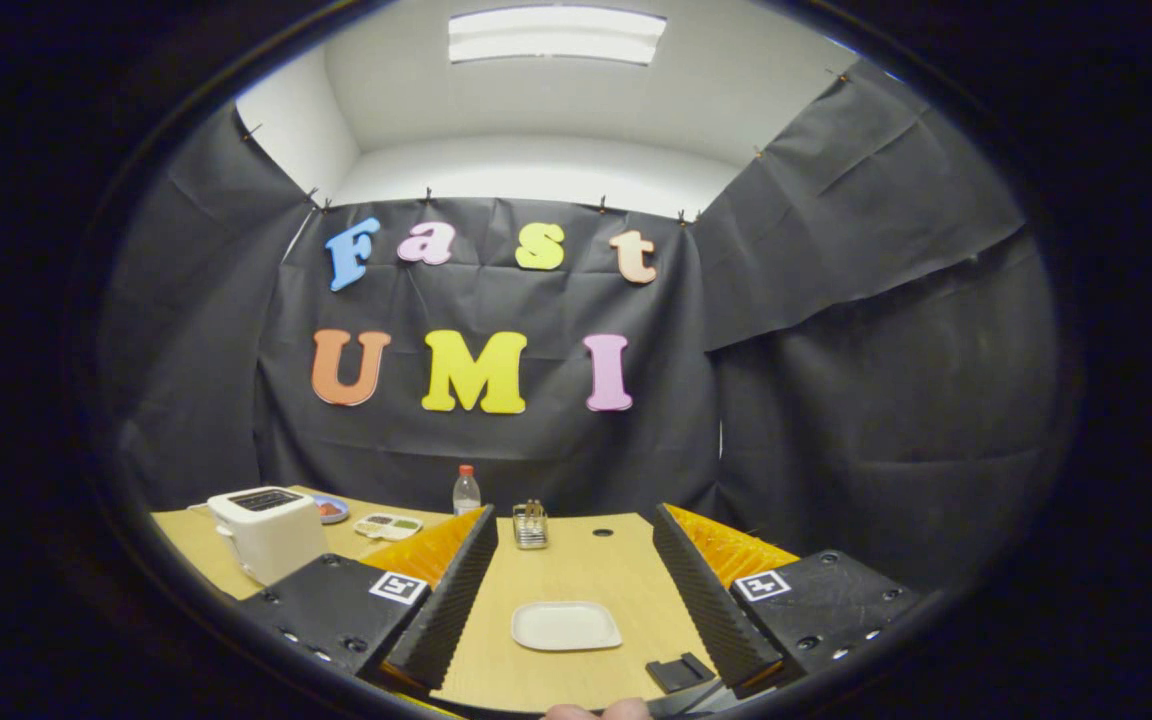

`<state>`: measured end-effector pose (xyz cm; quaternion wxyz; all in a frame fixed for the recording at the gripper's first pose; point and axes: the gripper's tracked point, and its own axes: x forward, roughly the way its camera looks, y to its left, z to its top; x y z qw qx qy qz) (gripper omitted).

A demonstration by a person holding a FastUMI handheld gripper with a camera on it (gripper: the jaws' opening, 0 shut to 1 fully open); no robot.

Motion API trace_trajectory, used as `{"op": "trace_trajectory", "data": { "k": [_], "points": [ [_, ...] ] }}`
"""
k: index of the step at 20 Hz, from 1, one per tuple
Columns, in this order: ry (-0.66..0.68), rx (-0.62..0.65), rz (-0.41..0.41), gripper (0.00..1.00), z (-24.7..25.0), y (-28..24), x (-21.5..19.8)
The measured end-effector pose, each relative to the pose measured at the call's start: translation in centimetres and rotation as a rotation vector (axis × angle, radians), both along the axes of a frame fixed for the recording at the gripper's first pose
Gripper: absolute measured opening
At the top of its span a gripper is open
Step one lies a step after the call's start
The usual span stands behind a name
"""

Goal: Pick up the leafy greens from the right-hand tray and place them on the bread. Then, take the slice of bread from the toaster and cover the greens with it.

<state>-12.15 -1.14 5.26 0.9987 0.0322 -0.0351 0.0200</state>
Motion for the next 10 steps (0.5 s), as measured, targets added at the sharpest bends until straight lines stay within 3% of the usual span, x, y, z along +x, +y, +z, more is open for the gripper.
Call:
{"op": "trace_trajectory", "data": {
  "k": [10],
  "points": [
    [0.016, 0.003, 0.020, 0.96, -0.5, 1.8, 1.0]
  ]
}}
